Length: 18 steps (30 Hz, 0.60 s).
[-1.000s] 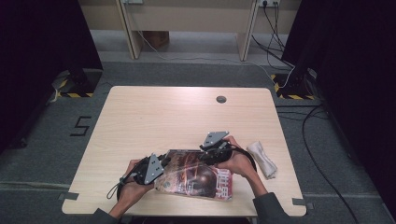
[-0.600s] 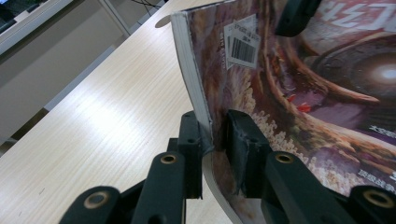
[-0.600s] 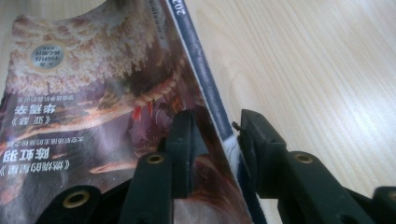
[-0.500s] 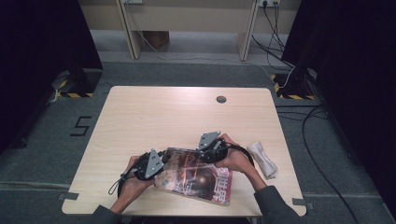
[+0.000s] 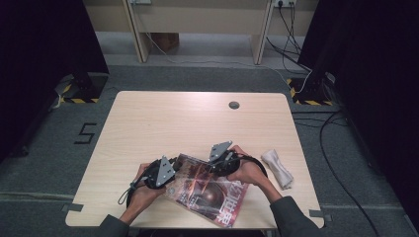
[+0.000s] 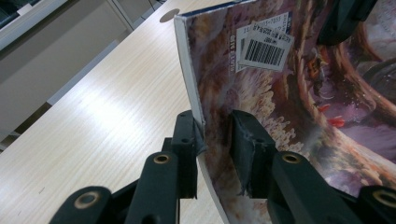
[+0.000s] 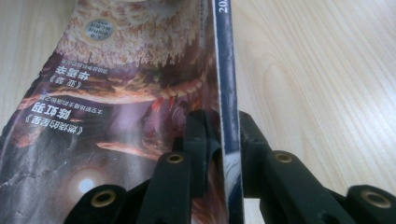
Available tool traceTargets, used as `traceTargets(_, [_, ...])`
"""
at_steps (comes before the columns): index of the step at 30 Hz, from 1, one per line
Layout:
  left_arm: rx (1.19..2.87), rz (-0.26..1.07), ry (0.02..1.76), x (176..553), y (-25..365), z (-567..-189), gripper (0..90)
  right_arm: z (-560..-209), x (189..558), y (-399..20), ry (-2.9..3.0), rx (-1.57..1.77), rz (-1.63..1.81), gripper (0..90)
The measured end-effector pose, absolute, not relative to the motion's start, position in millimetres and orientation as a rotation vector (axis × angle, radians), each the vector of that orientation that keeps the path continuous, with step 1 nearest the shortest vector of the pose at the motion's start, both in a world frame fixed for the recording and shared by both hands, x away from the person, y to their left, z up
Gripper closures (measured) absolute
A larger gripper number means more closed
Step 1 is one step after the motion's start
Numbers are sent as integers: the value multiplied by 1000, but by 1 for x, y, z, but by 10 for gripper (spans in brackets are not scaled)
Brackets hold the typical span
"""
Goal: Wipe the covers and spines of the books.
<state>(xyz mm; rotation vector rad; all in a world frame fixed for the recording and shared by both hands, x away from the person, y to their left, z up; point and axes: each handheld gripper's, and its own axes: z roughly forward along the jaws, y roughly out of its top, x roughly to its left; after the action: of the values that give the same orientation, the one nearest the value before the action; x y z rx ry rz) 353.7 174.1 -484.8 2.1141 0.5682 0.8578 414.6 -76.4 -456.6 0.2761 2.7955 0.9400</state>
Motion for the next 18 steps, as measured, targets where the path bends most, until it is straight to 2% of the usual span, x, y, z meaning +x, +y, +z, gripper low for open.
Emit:
traceTargets(8, [2106, 838, 615, 359, 178, -490, 681, -447, 403, -64, 2774, 253, 812, 827])
traceTargets(18, [2045, 757, 733, 351, 201, -487, 585, -440, 395, -56, 2742, 276, 726, 834])
